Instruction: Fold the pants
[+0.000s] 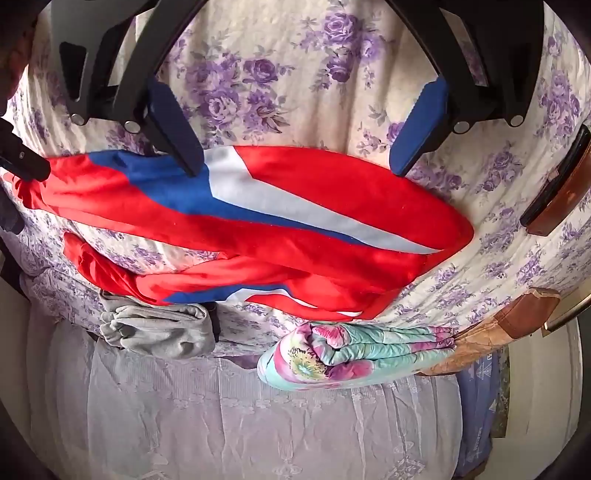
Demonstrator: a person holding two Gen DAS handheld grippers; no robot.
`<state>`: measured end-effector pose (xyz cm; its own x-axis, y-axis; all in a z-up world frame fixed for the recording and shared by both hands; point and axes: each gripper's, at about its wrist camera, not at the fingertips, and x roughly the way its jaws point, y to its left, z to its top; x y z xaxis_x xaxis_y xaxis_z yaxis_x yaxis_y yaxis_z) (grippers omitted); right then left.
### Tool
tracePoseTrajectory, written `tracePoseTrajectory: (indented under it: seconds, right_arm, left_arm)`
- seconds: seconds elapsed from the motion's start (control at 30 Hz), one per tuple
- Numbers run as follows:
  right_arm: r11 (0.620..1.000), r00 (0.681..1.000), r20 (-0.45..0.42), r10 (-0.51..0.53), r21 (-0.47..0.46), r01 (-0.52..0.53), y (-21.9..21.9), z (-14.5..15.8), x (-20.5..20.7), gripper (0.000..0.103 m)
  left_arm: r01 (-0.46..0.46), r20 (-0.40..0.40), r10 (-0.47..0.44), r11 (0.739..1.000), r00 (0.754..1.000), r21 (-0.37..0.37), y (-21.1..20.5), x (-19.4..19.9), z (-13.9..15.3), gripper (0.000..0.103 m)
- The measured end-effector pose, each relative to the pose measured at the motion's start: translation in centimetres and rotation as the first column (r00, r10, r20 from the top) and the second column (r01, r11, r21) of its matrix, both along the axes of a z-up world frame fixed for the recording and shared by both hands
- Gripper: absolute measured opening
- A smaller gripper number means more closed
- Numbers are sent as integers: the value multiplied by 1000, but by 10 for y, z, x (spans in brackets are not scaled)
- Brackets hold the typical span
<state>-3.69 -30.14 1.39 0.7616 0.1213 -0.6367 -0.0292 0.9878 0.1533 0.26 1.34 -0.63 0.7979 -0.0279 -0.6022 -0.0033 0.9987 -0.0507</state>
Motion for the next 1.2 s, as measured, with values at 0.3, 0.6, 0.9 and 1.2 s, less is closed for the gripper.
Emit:
tracePoseTrajectory:
  seconds: [0.3,0.6,0.9,1.2]
  right_arm:
    - [1000,1000,-8,-2,8,2,0,5,-3,99]
    - [1000,1000,-13,-3,10,4,0,5,-3,99]
    - [1000,1000,-17,-4,12,5,1,7,-2,99]
    - [1000,1000,-19,-5,12,5,1,6,-2,99]
  left_arm:
    - [-4,-4,4,1000,1000,-8,-2,-1,1,98]
    - [-4,-6,4,1000,1000,-10,-1,0,2,98]
    - [-5,-6,5,1000,1000,-12,-1,0,1,98]
    - [-5,-7,5,1000,1000,-14,-1,0,1,98]
